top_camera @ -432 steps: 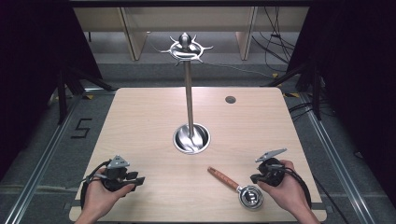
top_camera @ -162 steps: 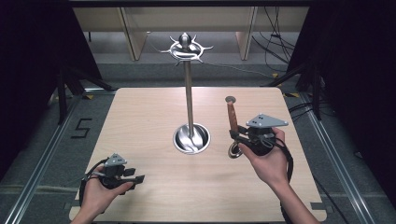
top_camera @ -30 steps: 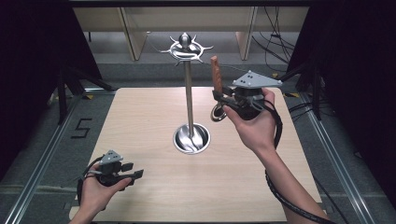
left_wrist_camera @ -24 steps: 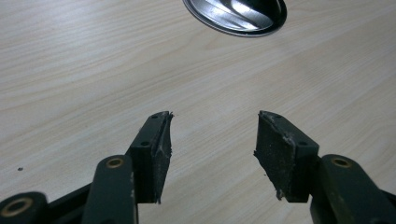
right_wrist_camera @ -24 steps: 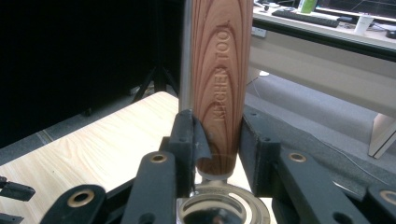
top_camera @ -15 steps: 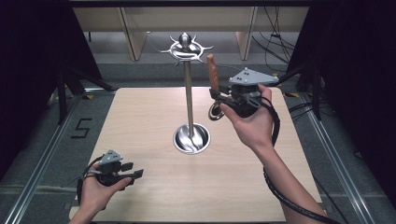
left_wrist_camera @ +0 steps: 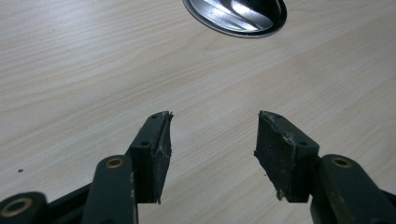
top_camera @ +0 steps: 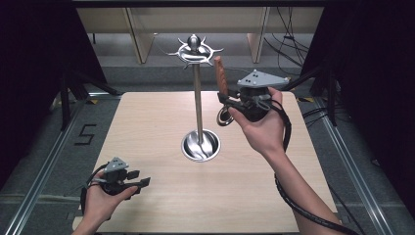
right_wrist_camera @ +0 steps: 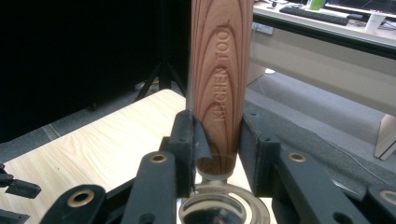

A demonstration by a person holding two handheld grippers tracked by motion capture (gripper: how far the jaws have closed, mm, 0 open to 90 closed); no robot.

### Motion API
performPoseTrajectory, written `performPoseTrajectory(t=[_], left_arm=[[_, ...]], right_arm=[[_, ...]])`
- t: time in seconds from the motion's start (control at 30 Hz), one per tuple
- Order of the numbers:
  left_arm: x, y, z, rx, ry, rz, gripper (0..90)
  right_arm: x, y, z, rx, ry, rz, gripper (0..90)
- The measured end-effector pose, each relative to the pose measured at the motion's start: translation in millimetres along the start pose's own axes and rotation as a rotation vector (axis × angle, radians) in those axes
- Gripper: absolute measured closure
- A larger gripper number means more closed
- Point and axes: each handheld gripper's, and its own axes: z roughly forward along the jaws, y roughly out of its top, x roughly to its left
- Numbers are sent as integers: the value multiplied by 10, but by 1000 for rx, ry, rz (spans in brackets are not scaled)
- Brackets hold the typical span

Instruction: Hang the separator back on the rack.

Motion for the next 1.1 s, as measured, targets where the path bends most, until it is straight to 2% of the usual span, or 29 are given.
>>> performPoseTrajectory(t=[0.07,0.17,0.23,0.27,0.37,0.43,0.57,0.67,0.77,0.8,0.87,0.9,1.1], left_arm=[[3,2,-4,4,-3,3,444],[1,1,-4,3,-2,-3,444],[2,2,-2,3,-1,-1,444],[0,0,0,0,0,-1,444],[5,6,-6,14,-1,6,444],[1,1,1,-2,-2,0,444],[5,3,-4,3,-4,-1,444],[2,2,0,0,-4,1,444],[6,5,-8,8,-4,8,444],[6,4,-7,8,-4,8,444],[5,2,-5,6,-2,8,444],[1,1,1,0,-3,2,444],[4,4,-5,12,-3,6,444]], right_arm=[[11,-5,17,4,10,18,693],[9,-4,32,2,13,7,693],[4,1,31,-8,-9,-1,693],[1,6,30,-2,-3,-4,693],[8,14,37,6,3,8,693],[8,17,47,7,6,4,693],[14,19,66,14,4,15,693],[6,26,80,11,-3,2,693],[12,31,101,2,-14,9,693],[14,34,105,17,8,20,693],[10,34,122,19,8,17,693],[24,30,124,17,-2,40,693],[8,29,151,24,4,15,693]])
